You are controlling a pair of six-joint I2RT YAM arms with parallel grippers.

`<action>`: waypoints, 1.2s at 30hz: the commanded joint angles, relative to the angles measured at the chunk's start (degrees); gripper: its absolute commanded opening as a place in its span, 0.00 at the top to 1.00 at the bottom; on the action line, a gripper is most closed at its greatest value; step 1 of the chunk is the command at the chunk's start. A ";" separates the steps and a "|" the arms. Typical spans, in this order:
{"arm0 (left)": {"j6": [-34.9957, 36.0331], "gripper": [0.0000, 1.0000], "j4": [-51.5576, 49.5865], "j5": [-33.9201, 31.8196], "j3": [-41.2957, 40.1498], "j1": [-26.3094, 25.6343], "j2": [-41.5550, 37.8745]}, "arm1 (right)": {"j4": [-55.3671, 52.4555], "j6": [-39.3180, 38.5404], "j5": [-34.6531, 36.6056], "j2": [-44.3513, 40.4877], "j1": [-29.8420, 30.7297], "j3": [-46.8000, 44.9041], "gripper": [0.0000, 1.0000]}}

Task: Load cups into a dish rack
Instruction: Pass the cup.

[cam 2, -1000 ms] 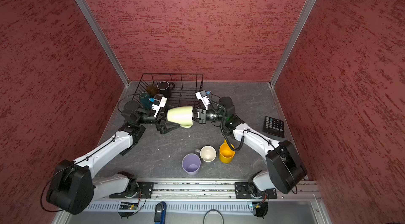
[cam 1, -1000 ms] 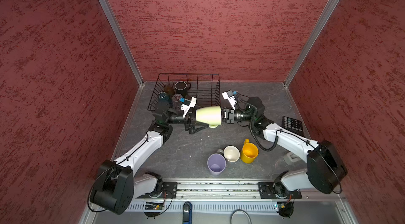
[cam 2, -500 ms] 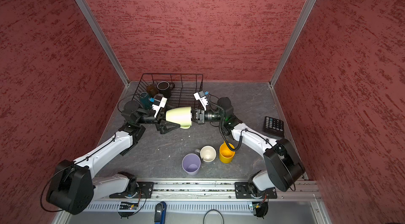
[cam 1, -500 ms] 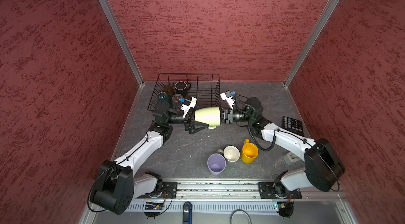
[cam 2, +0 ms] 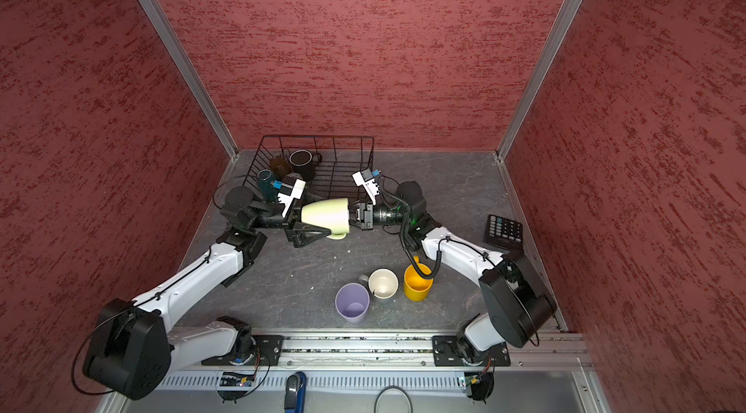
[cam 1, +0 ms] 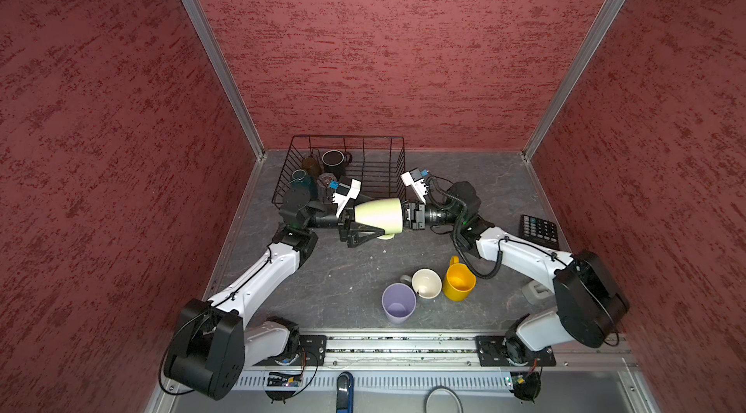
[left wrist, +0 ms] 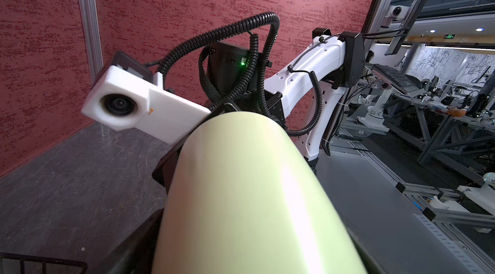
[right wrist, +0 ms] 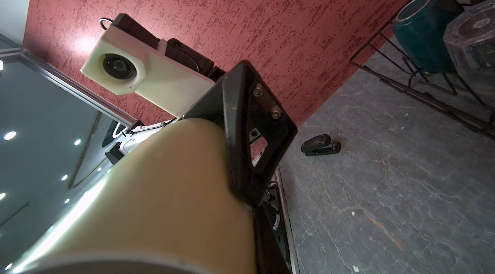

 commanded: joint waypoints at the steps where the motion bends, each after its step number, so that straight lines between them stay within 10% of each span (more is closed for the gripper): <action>1: -0.67 0.08 1.69 -0.33 -0.06 -0.25 -1.06 | 7.26 2.00 -0.10 -0.68 0.37 0.72 1.00; 14: 2.65 0.45 -10.75 -1.00 4.86 -0.15 -1.18 | 8.49 3.23 -0.26 0.57 0.46 0.78 1.00; 24: 4.53 1.00 -14.63 -4.50 3.85 -0.18 -4.88 | 3.52 0.71 1.47 -0.35 0.46 1.35 0.92; 36: 7.34 1.00 -14.37 -7.03 2.26 -0.12 -10.08 | -1.53 -1.03 5.02 -3.71 -1.05 0.34 0.64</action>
